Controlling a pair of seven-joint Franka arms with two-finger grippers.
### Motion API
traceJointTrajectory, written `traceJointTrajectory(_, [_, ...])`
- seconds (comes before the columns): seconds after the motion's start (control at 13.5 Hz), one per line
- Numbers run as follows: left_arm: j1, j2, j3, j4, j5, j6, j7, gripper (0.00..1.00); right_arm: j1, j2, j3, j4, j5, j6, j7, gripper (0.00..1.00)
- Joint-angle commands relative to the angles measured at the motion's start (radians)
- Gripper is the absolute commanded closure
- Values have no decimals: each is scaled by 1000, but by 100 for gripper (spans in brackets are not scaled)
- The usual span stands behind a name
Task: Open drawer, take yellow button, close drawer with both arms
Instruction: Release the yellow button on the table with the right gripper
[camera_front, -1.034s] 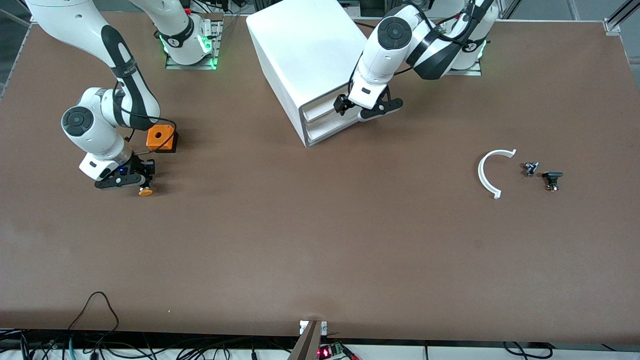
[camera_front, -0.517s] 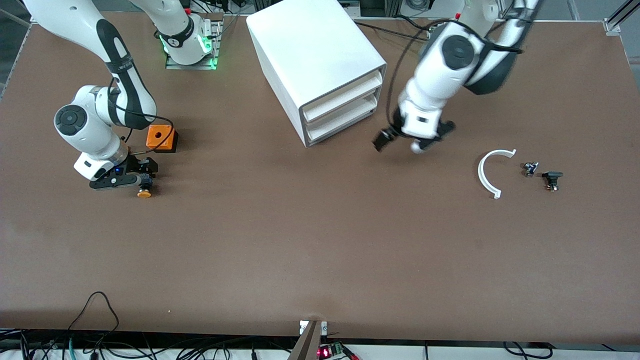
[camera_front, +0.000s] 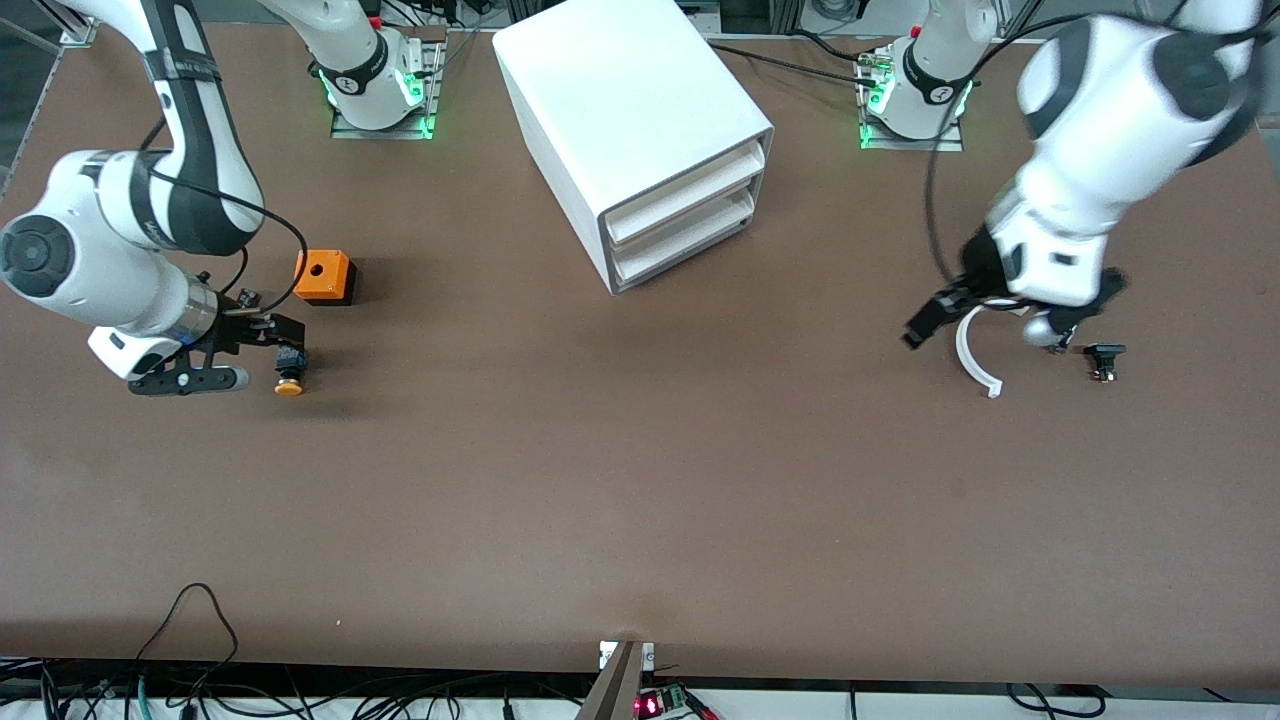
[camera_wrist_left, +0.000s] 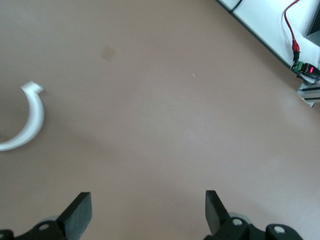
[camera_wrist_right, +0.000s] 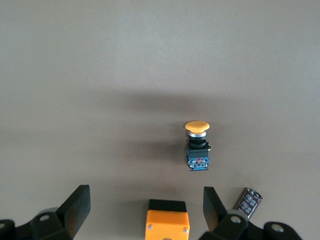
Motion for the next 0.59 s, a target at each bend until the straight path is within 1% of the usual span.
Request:
traceJointTrajectory(0.0, [-10, -14, 71, 133, 15, -200, 163, 0, 20, 18, 3, 147, 15, -161, 32, 0])
traceJointTrajectory(0.22, [-12, -52, 80, 178, 139, -309, 227, 0, 38, 18, 5, 331, 14, -373, 52, 0])
traceJointTrajectory(0.3, [-13, -63, 80, 180, 167, -332, 243, 0, 55, 18, 5, 373, -1, -407, 51, 0])
traceJointTrajectory(0.37, [-13, -67, 80, 180, 175, -343, 257, 0, 59, 17, 5, 406, -2, -411, 49, 0])
traceJointTrajectory(0.44, [-13, -66, 80, 181, 175, -345, 263, 0, 61, 12, 5, 428, -8, -412, 48, 0])
traceJointTrajectory(0.52, [-12, -64, 80, 187, 175, -362, 264, 0, 56, 10, 3, 439, -32, -413, 40, 0])
